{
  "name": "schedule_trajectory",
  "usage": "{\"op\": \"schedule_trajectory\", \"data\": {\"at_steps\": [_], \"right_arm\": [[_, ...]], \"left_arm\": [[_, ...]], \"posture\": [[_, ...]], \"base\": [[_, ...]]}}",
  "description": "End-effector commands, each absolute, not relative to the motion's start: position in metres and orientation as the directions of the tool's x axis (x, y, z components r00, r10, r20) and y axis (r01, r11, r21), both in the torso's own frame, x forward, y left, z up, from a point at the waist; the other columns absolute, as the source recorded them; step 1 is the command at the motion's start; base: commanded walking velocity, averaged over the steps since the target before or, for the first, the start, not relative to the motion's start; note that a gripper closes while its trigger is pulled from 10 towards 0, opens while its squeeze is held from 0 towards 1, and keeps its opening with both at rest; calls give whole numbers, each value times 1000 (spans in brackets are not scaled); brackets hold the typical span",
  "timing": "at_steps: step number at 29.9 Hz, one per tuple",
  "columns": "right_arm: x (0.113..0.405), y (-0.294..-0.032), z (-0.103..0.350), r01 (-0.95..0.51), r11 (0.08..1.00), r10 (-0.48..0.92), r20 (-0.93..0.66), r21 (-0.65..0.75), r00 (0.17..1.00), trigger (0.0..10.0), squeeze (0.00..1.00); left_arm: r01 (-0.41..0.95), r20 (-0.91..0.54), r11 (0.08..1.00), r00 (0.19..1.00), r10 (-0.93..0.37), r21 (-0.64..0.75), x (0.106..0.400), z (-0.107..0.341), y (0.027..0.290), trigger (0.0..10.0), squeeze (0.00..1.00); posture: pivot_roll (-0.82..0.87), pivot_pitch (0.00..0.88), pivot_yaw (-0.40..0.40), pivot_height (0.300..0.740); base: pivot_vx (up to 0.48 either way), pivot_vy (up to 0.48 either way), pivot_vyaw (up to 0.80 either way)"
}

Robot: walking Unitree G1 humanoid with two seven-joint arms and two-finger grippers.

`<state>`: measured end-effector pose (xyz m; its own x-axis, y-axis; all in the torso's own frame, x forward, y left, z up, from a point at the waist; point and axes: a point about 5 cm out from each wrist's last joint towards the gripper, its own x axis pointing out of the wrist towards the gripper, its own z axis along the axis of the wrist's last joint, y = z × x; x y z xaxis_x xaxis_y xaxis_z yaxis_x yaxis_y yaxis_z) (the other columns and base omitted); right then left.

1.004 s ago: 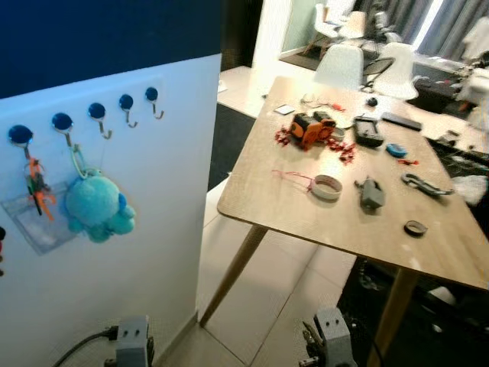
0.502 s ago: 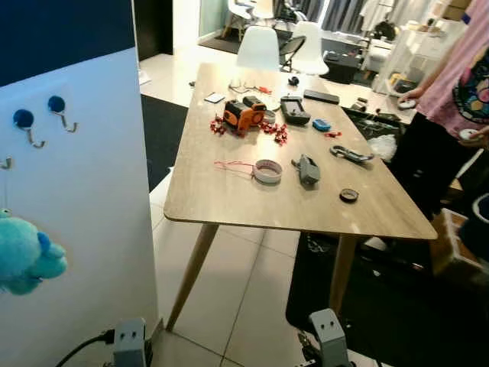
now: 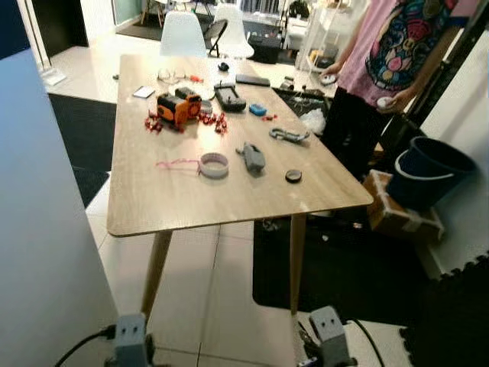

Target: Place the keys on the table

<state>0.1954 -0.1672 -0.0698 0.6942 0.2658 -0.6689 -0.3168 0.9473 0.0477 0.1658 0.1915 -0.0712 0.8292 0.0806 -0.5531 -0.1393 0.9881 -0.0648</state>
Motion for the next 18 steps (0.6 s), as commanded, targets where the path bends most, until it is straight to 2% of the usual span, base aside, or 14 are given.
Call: {"op": "schedule_trajectory", "data": {"at_steps": [1,11,18], "right_arm": [[194,-169,-70,-309,950,261,-675,51,690,10000,0],[195,-167,-71,-302,952,253,-679,48,689,10000,0],[191,-161,-73,-274,960,244,-673,64,698,10000,0]], "left_arm": [[-142,-565,987,822,78,-70,162,-74,189,10000,0],[-96,-558,993,829,46,-62,165,-72,189,10000,0],[-62,-555,997,831,26,-47,170,-70,195,10000,0]], "posture": [[58,40,-98,740],[69,44,-72,740],[78,49,-21,740]], "base": [[0,0,0],[0,0,0],[0,0,0]]}}
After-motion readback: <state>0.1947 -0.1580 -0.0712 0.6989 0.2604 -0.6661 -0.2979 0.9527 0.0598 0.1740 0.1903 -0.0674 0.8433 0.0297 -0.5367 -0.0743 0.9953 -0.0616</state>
